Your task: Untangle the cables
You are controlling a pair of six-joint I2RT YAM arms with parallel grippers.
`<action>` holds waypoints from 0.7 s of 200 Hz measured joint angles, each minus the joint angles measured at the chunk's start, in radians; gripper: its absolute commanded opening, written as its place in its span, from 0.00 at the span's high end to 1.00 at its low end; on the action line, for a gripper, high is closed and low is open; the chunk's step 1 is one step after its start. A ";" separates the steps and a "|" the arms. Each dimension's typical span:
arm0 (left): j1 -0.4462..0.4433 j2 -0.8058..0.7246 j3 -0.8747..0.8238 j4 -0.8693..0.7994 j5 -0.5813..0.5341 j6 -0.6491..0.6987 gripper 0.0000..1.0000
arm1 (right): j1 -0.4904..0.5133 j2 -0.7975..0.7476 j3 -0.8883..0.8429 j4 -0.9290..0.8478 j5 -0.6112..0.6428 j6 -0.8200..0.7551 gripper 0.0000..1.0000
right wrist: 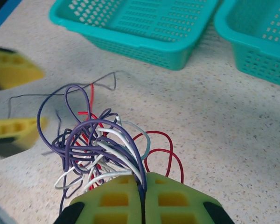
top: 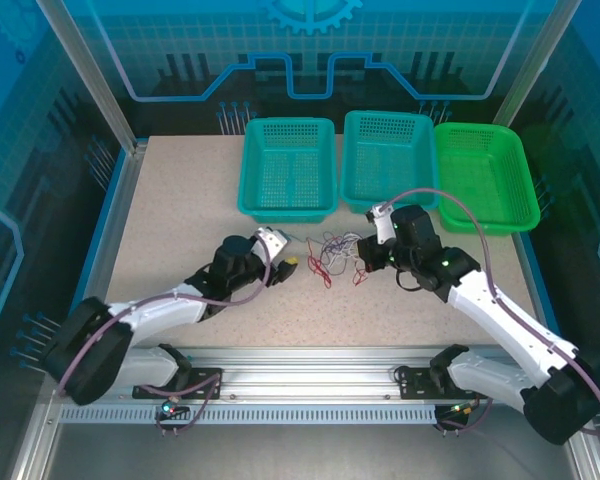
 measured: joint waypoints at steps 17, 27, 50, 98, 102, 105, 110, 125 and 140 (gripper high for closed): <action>0.000 0.113 0.023 0.095 -0.046 0.077 0.27 | 0.006 -0.034 0.029 -0.021 -0.014 -0.021 1.00; 0.000 0.174 0.035 0.156 -0.066 0.108 0.24 | 0.006 -0.053 0.044 -0.029 -0.023 -0.026 1.00; 0.000 0.267 0.053 0.263 -0.068 0.146 0.22 | 0.006 -0.084 0.071 -0.047 -0.044 -0.036 1.00; -0.019 0.301 0.065 0.444 0.072 0.108 0.14 | 0.007 -0.082 0.085 -0.066 -0.054 -0.039 1.00; -0.021 0.301 0.066 0.454 0.082 0.101 0.14 | 0.008 -0.082 0.085 -0.068 -0.045 -0.038 1.00; -0.023 0.301 0.066 0.461 0.090 0.097 0.14 | 0.008 -0.082 0.085 -0.069 -0.038 -0.035 1.00; -0.026 0.301 0.067 0.474 0.101 0.090 0.14 | 0.008 -0.082 0.085 -0.070 -0.022 -0.032 1.00; -0.031 0.300 0.065 0.506 0.123 0.068 0.14 | 0.008 -0.082 0.085 -0.077 0.031 -0.022 1.00; -0.031 0.270 0.042 0.530 0.140 0.044 0.14 | 0.008 -0.080 0.085 -0.087 0.087 -0.011 1.00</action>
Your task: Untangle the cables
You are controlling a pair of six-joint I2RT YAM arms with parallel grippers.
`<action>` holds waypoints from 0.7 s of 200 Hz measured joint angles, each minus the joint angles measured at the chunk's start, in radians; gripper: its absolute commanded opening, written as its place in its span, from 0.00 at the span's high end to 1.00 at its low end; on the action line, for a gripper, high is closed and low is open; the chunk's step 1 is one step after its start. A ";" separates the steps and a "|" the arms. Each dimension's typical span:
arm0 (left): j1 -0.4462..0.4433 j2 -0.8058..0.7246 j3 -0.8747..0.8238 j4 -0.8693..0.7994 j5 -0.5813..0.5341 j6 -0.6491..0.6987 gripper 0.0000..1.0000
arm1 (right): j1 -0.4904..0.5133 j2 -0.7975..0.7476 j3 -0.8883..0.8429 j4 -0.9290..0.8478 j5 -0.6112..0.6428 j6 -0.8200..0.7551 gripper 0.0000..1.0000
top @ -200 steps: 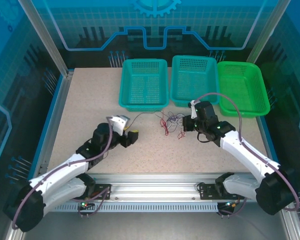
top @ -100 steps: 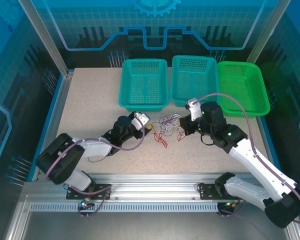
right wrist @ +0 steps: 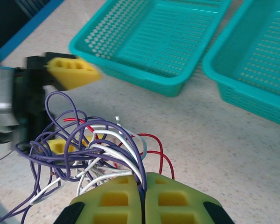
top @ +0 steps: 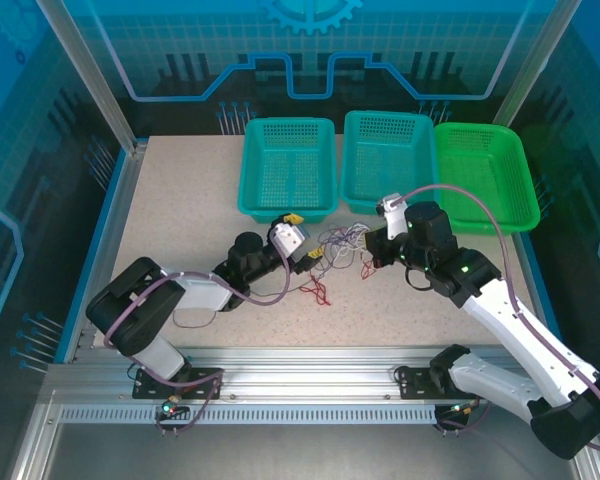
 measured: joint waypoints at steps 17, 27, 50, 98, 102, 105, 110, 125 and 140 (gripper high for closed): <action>0.000 -0.072 -0.037 -0.006 0.027 -0.020 0.14 | 0.000 0.000 0.000 -0.007 0.037 0.008 1.00; 0.000 -0.120 -0.048 -0.019 0.049 -0.033 0.14 | 0.000 0.000 0.000 -0.007 0.049 0.010 1.00; 0.000 -0.220 -0.050 -0.086 0.119 -0.065 0.15 | 0.000 0.000 0.000 -0.006 0.049 0.009 1.00; -0.002 -0.183 0.006 -0.219 0.167 -0.111 0.14 | 0.000 0.000 0.000 0.009 -0.008 0.009 1.00; -0.002 -0.173 0.008 -0.221 0.167 -0.113 0.14 | 0.000 0.000 0.000 0.010 -0.015 0.009 1.00; -0.002 -0.167 0.011 -0.224 0.169 -0.114 0.15 | 0.000 0.000 0.000 0.010 -0.021 0.009 1.00; -0.002 -0.153 0.016 -0.227 0.171 -0.118 0.15 | 0.000 -0.001 0.000 0.011 -0.029 0.009 1.00; -0.003 -0.113 0.039 -0.229 0.179 -0.135 0.21 | 0.000 -0.005 0.000 0.014 -0.060 0.009 1.00; -0.006 -0.077 0.063 -0.219 0.182 -0.153 0.33 | 0.000 -0.008 0.000 0.019 -0.089 0.009 1.00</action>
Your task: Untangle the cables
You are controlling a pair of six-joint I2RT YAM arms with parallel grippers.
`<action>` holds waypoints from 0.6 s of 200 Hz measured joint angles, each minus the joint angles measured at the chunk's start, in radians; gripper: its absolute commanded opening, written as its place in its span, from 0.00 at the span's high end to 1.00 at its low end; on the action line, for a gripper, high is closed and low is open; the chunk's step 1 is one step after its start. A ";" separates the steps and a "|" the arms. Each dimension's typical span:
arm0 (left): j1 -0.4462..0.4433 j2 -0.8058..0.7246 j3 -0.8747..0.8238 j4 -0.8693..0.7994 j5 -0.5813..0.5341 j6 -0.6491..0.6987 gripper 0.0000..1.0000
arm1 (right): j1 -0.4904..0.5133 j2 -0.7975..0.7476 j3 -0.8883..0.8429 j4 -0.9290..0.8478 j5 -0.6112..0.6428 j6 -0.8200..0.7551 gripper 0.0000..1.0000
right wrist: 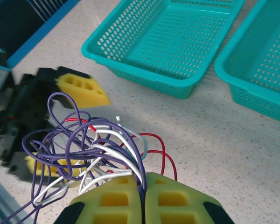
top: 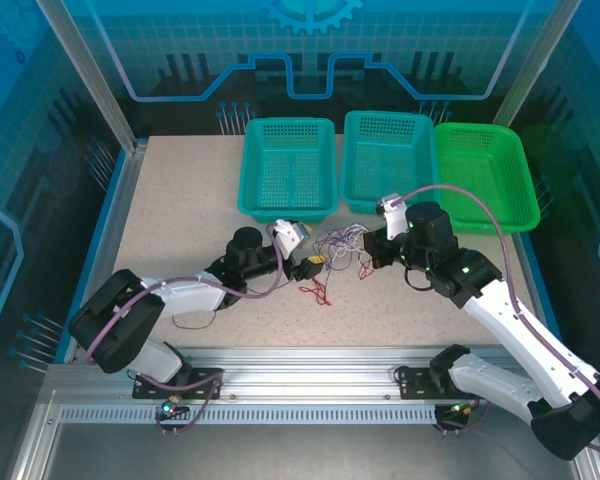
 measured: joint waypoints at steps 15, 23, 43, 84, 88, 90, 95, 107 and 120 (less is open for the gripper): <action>-0.003 0.024 0.015 0.026 -0.004 -0.030 0.75 | 0.000 -0.002 0.000 0.005 -0.019 0.000 1.00; -0.003 0.028 0.016 0.043 -0.008 -0.043 0.98 | 0.000 -0.002 -0.003 0.010 -0.019 0.000 1.00; -0.003 0.025 0.016 0.089 -0.031 -0.084 1.00 | 0.000 -0.002 -0.026 0.026 0.037 0.029 1.00; -0.009 -0.135 -0.017 0.043 -0.193 -0.176 1.00 | -0.163 0.004 -0.214 0.047 0.256 0.247 1.00; -0.010 -0.157 -0.019 0.029 -0.211 -0.180 1.00 | -0.200 0.003 -0.238 0.048 0.266 0.266 0.99; -0.010 -0.174 -0.021 0.018 -0.223 -0.184 1.00 | -0.225 0.002 -0.253 0.050 0.271 0.282 0.99; -0.011 -0.210 -0.023 -0.006 -0.251 -0.190 1.00 | -0.272 -0.001 -0.283 0.049 0.279 0.305 0.99; -0.010 -0.290 -0.023 -0.063 -0.319 -0.199 1.00 | -0.384 -0.019 -0.361 0.040 0.308 0.367 0.98; -0.004 -0.364 -0.016 -0.134 -0.383 -0.214 1.00 | -0.453 -0.050 -0.421 0.016 0.332 0.417 0.97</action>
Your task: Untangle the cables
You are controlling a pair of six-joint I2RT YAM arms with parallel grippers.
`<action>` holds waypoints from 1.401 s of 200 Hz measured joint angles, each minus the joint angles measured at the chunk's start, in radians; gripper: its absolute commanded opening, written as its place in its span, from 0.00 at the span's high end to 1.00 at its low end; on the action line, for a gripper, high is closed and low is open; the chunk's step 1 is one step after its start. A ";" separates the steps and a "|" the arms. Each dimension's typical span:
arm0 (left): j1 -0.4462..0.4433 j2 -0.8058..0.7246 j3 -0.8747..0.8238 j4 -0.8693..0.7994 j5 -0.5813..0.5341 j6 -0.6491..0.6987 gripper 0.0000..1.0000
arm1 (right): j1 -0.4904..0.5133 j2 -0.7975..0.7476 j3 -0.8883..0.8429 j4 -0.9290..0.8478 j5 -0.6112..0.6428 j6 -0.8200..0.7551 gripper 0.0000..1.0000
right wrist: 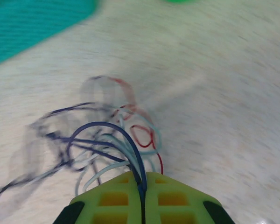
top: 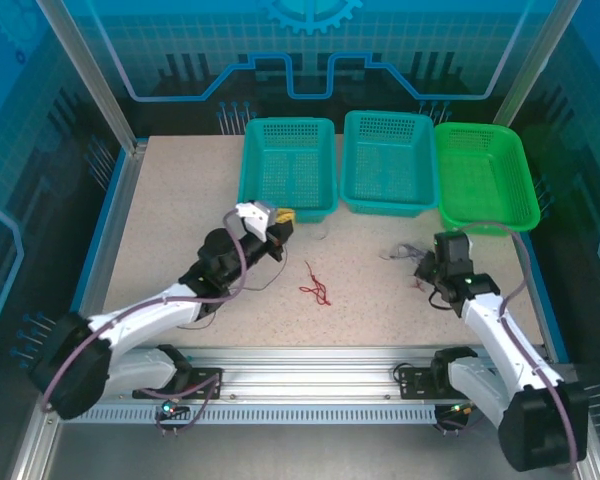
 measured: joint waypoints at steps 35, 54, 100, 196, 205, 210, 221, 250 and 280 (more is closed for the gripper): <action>0.019 -0.055 0.073 -0.174 -0.057 -0.023 1.00 | -0.043 -0.060 -0.032 0.000 -0.002 0.048 0.92; 0.017 -0.035 0.104 -0.214 -0.030 -0.031 1.00 | -0.039 -0.058 -0.032 0.058 -0.103 0.018 0.62; -0.002 0.031 0.184 -0.274 0.005 -0.033 1.00 | 0.110 -0.008 0.032 0.088 -0.269 -0.101 0.27; -0.016 0.119 0.365 -0.357 0.041 -0.059 1.00 | 0.780 0.443 0.133 0.800 -0.396 -0.161 0.10; -0.016 0.119 0.376 -0.374 0.041 -0.058 1.00 | 0.792 0.526 0.146 0.875 -0.391 -0.141 0.10; -0.016 0.119 0.384 -0.387 0.041 -0.057 1.00 | 0.795 0.578 0.154 0.918 -0.381 -0.128 0.10; -0.016 0.118 0.398 -0.407 0.041 -0.055 1.00 | 0.798 0.669 0.173 0.993 -0.369 -0.097 0.11; -0.016 0.099 0.412 -0.434 0.040 -0.056 1.00 | 0.801 0.882 0.257 1.144 -0.345 -0.036 0.31; -0.006 0.078 0.412 -0.452 0.039 -0.076 1.00 | 0.811 0.985 0.331 1.217 -0.334 -0.006 0.95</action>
